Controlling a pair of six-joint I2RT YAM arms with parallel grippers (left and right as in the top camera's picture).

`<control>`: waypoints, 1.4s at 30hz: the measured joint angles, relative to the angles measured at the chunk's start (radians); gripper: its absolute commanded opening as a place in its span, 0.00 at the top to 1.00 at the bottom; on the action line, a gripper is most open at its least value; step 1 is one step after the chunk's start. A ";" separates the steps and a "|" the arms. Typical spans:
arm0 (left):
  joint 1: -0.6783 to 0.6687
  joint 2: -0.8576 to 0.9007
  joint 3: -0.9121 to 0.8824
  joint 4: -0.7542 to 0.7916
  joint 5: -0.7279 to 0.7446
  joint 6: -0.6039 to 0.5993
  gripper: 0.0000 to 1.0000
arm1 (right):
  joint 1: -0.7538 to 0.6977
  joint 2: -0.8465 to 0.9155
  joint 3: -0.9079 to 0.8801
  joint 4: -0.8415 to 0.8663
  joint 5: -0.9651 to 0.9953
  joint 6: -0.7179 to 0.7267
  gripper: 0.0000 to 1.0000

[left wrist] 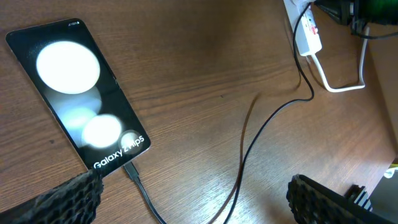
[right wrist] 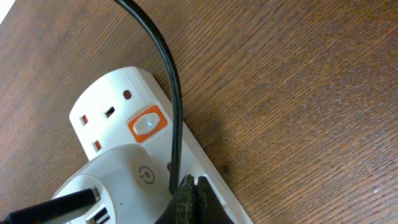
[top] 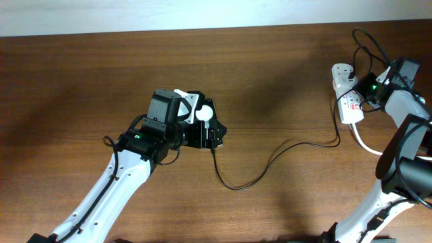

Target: Plug charger to phone and switch on socket

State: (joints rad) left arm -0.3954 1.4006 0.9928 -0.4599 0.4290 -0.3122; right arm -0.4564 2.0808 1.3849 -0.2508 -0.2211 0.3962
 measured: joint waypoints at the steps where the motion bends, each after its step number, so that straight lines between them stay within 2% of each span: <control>1: 0.000 0.000 0.000 0.000 0.000 0.000 0.01 | 0.000 0.000 0.000 0.001 0.000 0.001 0.96; 10: 0.000 0.000 0.000 0.008 0.000 0.000 0.01 | -0.001 0.031 0.006 0.009 -0.048 0.000 0.96; 26: 0.000 0.000 0.000 0.011 0.000 0.000 0.01 | 0.013 0.020 0.053 -0.162 -0.045 -0.011 0.96; 29: 0.000 0.000 0.000 0.011 0.000 0.000 0.01 | 0.049 0.005 0.059 -0.284 -0.063 -0.013 0.96; 33: 0.000 0.000 0.000 -0.018 0.000 -0.001 0.01 | 0.048 -0.035 0.064 -0.459 0.029 0.040 0.96; 36: 0.000 0.000 0.000 -0.037 0.000 0.000 0.01 | 0.019 -0.108 0.021 -0.588 0.221 0.099 0.96; 39: 0.000 0.000 0.000 -0.037 0.000 -0.029 0.01 | 0.037 -0.409 0.015 -0.719 0.259 0.105 0.96; 42: 0.000 0.000 0.000 -0.035 -0.001 -0.051 0.01 | 0.159 -0.699 0.016 -0.850 0.248 0.048 0.96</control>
State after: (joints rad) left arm -0.3954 1.4006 0.9928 -0.4946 0.4282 -0.3634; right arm -0.2970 1.3815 1.4010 -1.1011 0.0269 0.4442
